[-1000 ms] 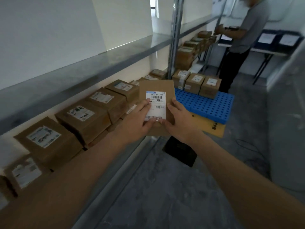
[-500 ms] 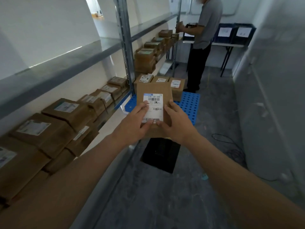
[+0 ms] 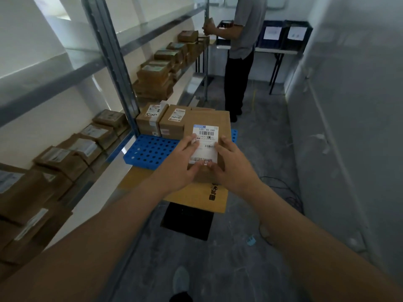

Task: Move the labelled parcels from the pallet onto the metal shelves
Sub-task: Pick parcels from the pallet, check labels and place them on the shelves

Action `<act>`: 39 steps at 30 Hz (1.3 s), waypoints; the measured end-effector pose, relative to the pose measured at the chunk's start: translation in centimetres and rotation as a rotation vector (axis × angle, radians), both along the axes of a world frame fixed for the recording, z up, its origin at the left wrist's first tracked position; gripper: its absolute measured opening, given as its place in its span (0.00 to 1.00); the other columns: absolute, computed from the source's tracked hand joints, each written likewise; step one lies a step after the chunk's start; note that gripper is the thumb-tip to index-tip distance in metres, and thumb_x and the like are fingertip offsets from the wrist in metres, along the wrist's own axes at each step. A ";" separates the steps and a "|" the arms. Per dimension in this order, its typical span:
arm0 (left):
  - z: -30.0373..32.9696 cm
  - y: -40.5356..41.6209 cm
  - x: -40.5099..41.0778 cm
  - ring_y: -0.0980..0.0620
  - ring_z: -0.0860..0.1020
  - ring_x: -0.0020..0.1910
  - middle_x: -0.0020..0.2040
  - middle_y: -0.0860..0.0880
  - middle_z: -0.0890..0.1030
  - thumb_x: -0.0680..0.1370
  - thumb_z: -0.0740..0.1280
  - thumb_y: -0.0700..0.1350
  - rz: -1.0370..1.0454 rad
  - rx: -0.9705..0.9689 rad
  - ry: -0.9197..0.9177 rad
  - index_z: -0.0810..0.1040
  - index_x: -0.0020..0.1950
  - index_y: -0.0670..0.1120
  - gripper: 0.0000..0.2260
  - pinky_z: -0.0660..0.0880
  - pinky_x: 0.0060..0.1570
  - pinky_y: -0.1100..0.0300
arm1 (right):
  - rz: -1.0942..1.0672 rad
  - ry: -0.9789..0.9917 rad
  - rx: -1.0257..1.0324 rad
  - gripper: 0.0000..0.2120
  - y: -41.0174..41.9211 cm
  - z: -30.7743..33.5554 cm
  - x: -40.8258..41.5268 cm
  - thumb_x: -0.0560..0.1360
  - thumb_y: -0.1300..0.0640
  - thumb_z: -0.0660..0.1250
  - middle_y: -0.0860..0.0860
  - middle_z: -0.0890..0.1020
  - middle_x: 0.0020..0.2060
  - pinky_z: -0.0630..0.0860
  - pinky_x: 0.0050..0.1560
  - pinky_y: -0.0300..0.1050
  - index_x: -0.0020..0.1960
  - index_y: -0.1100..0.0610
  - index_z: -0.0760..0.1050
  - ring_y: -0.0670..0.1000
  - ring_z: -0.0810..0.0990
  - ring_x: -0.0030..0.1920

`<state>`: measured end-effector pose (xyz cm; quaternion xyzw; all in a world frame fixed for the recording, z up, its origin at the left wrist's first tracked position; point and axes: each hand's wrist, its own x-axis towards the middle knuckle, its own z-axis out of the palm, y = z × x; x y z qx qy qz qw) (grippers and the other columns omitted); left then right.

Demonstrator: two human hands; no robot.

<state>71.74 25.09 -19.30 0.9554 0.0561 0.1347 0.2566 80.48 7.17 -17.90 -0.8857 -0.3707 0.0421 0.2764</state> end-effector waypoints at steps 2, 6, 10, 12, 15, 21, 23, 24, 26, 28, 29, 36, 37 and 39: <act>-0.5 0.6 3.0 0.53 0.58 0.79 0.81 0.52 0.56 0.83 0.67 0.52 -0.023 -0.003 0.002 0.61 0.81 0.41 0.31 0.63 0.77 0.54 | -0.020 -0.004 -0.013 0.31 0.5 -0.5 2.6 0.81 0.48 0.67 0.53 0.56 0.81 0.61 0.75 0.47 0.79 0.60 0.63 0.53 0.58 0.79; -1.5 2.4 9.0 0.53 0.57 0.79 0.81 0.52 0.56 0.83 0.66 0.51 -0.079 -0.030 0.006 0.61 0.81 0.40 0.31 0.64 0.76 0.54 | -0.087 -0.007 -0.025 0.31 2.1 -1.3 7.5 0.81 0.48 0.67 0.52 0.57 0.81 0.63 0.73 0.45 0.79 0.59 0.63 0.53 0.60 0.78; -2.6 4.9 14.8 0.52 0.55 0.81 0.81 0.53 0.55 0.83 0.66 0.52 -0.144 -0.057 0.033 0.61 0.81 0.40 0.31 0.64 0.77 0.49 | -0.148 0.018 -0.037 0.31 4.2 -2.0 12.0 0.81 0.47 0.67 0.51 0.57 0.81 0.66 0.73 0.50 0.78 0.59 0.63 0.53 0.62 0.77; -3.0 6.0 17.4 0.52 0.55 0.80 0.81 0.52 0.56 0.83 0.66 0.52 -0.165 -0.063 0.038 0.61 0.81 0.40 0.31 0.63 0.77 0.48 | -0.183 0.025 -0.045 0.32 5.2 -2.3 14.2 0.80 0.47 0.67 0.50 0.57 0.81 0.65 0.74 0.50 0.79 0.58 0.63 0.52 0.61 0.77; -3.6 7.4 20.9 0.51 0.56 0.80 0.81 0.49 0.57 0.83 0.66 0.51 -0.200 -0.065 0.047 0.63 0.80 0.39 0.30 0.63 0.77 0.48 | -0.224 0.027 -0.054 0.32 6.5 -2.8 16.9 0.81 0.47 0.67 0.50 0.56 0.81 0.61 0.74 0.45 0.79 0.58 0.62 0.51 0.59 0.78; -5.3 9.0 26.2 0.49 0.58 0.79 0.79 0.52 0.52 0.82 0.67 0.54 -0.215 -0.099 0.102 0.65 0.79 0.39 0.31 0.67 0.75 0.48 | -0.262 0.074 -0.077 0.32 7.7 -4.2 21.7 0.80 0.48 0.67 0.50 0.57 0.81 0.61 0.70 0.40 0.79 0.58 0.62 0.50 0.60 0.78; -6.2 9.3 27.8 0.48 0.56 0.79 0.80 0.53 0.49 0.81 0.68 0.54 -0.207 -0.107 0.124 0.66 0.79 0.40 0.31 0.65 0.76 0.48 | -0.270 0.099 -0.086 0.32 7.9 -5.1 23.4 0.80 0.48 0.68 0.50 0.57 0.80 0.62 0.71 0.41 0.79 0.58 0.63 0.50 0.62 0.77; -6.6 9.4 28.7 0.48 0.55 0.79 0.80 0.53 0.49 0.81 0.68 0.54 -0.207 -0.103 0.135 0.66 0.79 0.40 0.30 0.64 0.77 0.48 | -0.272 0.113 -0.090 0.32 8.0 -5.5 24.2 0.80 0.48 0.68 0.50 0.57 0.80 0.63 0.73 0.45 0.79 0.58 0.63 0.51 0.62 0.77; -7.5 9.5 30.4 0.47 0.55 0.79 0.80 0.52 0.48 0.81 0.68 0.54 -0.195 -0.097 0.156 0.67 0.79 0.41 0.30 0.63 0.77 0.49 | -0.263 0.133 -0.095 0.32 8.2 -6.6 26.1 0.80 0.47 0.68 0.51 0.58 0.80 0.65 0.75 0.54 0.78 0.58 0.64 0.52 0.62 0.78; -8.2 9.6 32.1 0.48 0.55 0.78 0.80 0.52 0.48 0.81 0.68 0.55 -0.166 -0.087 0.183 0.67 0.79 0.42 0.30 0.63 0.75 0.53 | -0.244 0.143 -0.100 0.31 8.5 -7.5 28.2 0.79 0.48 0.69 0.51 0.58 0.80 0.65 0.75 0.54 0.78 0.58 0.65 0.52 0.61 0.78; -8.7 9.6 33.0 0.48 0.55 0.78 0.80 0.53 0.48 0.81 0.68 0.55 -0.148 -0.083 0.198 0.67 0.79 0.43 0.30 0.62 0.74 0.55 | -0.234 0.147 -0.105 0.31 8.6 -8.1 29.3 0.79 0.48 0.69 0.51 0.58 0.80 0.65 0.75 0.51 0.78 0.58 0.65 0.52 0.61 0.78; -12.0 9.3 38.4 0.51 0.54 0.79 0.81 0.55 0.49 0.82 0.66 0.54 -0.079 -0.118 0.331 0.62 0.81 0.45 0.30 0.62 0.75 0.55 | -0.187 0.253 -0.110 0.31 8.9 -12.2 35.5 0.80 0.47 0.68 0.51 0.58 0.80 0.62 0.73 0.43 0.78 0.57 0.64 0.52 0.63 0.77; -12.4 9.2 39.0 0.51 0.54 0.79 0.81 0.55 0.49 0.82 0.66 0.53 -0.069 -0.120 0.354 0.62 0.82 0.45 0.30 0.61 0.76 0.55 | -0.177 0.260 -0.110 0.30 9.0 -12.7 36.1 0.80 0.48 0.68 0.51 0.58 0.80 0.57 0.72 0.38 0.78 0.58 0.65 0.52 0.63 0.76; -13.3 9.2 40.1 0.50 0.55 0.80 0.81 0.55 0.48 0.83 0.66 0.52 -0.063 -0.135 0.394 0.60 0.82 0.44 0.30 0.62 0.77 0.52 | -0.160 0.274 -0.107 0.28 9.2 -13.7 37.1 0.80 0.50 0.68 0.51 0.60 0.79 0.50 0.67 0.32 0.77 0.58 0.66 0.50 0.63 0.76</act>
